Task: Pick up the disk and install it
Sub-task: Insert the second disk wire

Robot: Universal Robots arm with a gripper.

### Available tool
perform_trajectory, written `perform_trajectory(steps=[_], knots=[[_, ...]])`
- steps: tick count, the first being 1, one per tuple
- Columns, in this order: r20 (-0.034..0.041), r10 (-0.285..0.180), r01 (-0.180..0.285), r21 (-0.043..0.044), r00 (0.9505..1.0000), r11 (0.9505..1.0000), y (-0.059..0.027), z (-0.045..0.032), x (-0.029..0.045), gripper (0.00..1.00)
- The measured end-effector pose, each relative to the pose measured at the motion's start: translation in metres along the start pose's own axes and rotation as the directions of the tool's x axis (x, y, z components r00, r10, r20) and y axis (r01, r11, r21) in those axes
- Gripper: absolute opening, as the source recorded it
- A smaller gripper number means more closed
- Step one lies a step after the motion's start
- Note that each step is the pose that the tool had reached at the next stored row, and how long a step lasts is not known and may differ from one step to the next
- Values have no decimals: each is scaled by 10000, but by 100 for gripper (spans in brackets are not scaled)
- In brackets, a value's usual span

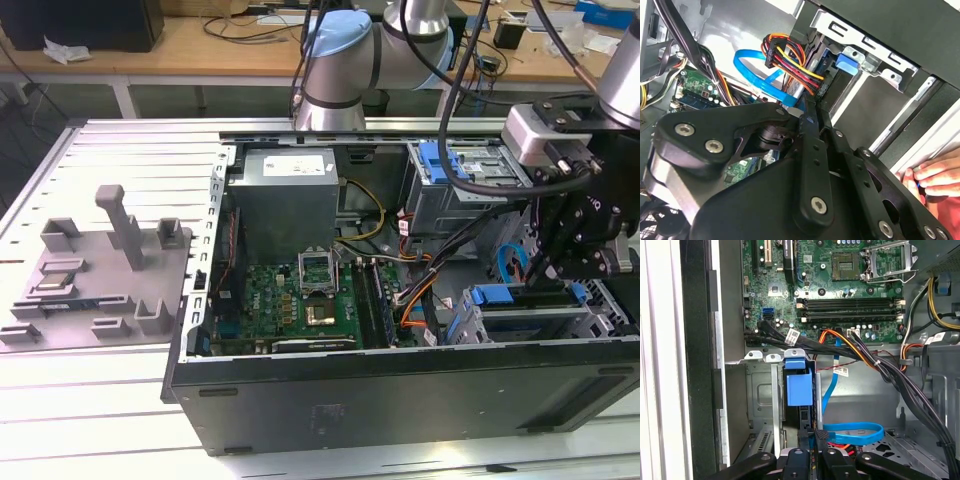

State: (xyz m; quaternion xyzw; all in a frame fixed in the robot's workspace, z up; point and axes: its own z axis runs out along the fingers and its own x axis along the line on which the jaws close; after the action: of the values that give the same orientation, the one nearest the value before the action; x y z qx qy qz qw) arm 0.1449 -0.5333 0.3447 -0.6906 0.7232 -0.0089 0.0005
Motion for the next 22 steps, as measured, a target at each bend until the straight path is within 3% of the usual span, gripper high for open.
perform_trajectory(steps=[22], knots=[[1,0,0,0,10000,10000,-1,60,-1,16]])
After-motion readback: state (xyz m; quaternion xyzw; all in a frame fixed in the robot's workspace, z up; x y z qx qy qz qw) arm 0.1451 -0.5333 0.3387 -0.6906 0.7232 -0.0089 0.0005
